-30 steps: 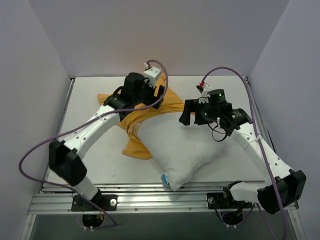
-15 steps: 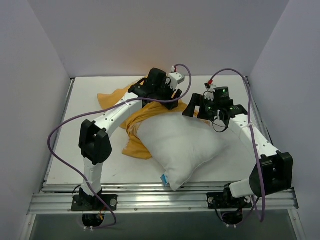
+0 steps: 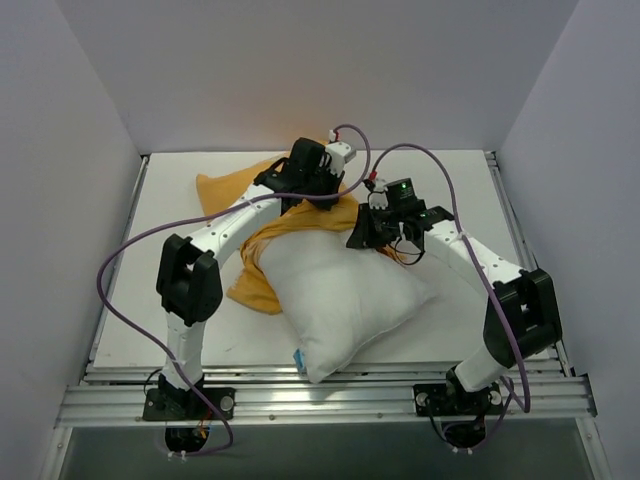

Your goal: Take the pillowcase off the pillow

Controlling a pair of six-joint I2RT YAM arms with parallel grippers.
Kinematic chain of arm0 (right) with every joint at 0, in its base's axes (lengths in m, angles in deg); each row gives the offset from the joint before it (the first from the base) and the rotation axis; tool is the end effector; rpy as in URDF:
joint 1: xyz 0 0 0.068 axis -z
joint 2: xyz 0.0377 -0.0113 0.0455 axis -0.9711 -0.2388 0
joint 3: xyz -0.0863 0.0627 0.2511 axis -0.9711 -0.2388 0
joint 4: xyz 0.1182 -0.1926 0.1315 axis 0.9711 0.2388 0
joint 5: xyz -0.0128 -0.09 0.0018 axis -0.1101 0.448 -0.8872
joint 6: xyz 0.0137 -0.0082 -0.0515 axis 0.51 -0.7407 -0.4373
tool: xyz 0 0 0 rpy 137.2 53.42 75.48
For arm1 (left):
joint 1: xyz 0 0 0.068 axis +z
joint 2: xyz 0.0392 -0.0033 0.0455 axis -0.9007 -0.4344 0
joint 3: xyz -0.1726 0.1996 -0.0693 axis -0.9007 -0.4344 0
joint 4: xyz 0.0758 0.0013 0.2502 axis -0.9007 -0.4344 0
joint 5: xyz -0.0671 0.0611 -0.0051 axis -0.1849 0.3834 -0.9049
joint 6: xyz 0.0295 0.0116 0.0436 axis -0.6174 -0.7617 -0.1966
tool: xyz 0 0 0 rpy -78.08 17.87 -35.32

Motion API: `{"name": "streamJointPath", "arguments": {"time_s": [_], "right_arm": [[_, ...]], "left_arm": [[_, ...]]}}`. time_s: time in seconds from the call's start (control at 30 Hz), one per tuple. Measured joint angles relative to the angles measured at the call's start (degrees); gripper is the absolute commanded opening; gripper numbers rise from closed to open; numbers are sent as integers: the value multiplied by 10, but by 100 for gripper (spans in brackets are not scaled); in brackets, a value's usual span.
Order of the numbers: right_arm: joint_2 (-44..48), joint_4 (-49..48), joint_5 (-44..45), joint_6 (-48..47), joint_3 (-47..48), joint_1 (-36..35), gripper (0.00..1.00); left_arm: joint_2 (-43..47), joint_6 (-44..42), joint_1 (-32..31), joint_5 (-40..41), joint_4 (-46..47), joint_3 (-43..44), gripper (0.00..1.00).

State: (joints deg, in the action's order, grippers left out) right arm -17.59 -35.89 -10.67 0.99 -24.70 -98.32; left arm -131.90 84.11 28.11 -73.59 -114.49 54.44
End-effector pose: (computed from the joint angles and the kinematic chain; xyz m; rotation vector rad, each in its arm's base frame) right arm 0.3205 0.1491 0.2714 -0.3804 2.2002 0.9492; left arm 0.3808 -0.2865 0.3069 0.8312 2.1021 -0.5436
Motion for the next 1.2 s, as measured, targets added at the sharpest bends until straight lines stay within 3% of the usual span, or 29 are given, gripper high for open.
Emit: {"name": "streamJointPath", "arguments": {"time_s": [0.03,0.27,0.5,0.83,1.07,1.1,1.2], "right_arm": [[-1,1,3,-4,3,-10,0],[26,42,31,-31,30,-41,0],[127,122,47,-74,69,-41,0],[201,236,49,-131,193,-40,0],[201,258,52,-136,207,-37,0],[201,259,52,-135,207,-37,0],[207,243,46,-119,190,-34,0]], "left_arm": [[0,10,4,9,4,-2,2],[0,80,39,107,43,-5,2],[16,129,74,195,53,-17,2],[52,129,116,219,45,-13,2],[26,131,130,235,39,-2,3],[23,133,133,233,38,-3,4],[31,144,149,231,59,-40,23]]}}
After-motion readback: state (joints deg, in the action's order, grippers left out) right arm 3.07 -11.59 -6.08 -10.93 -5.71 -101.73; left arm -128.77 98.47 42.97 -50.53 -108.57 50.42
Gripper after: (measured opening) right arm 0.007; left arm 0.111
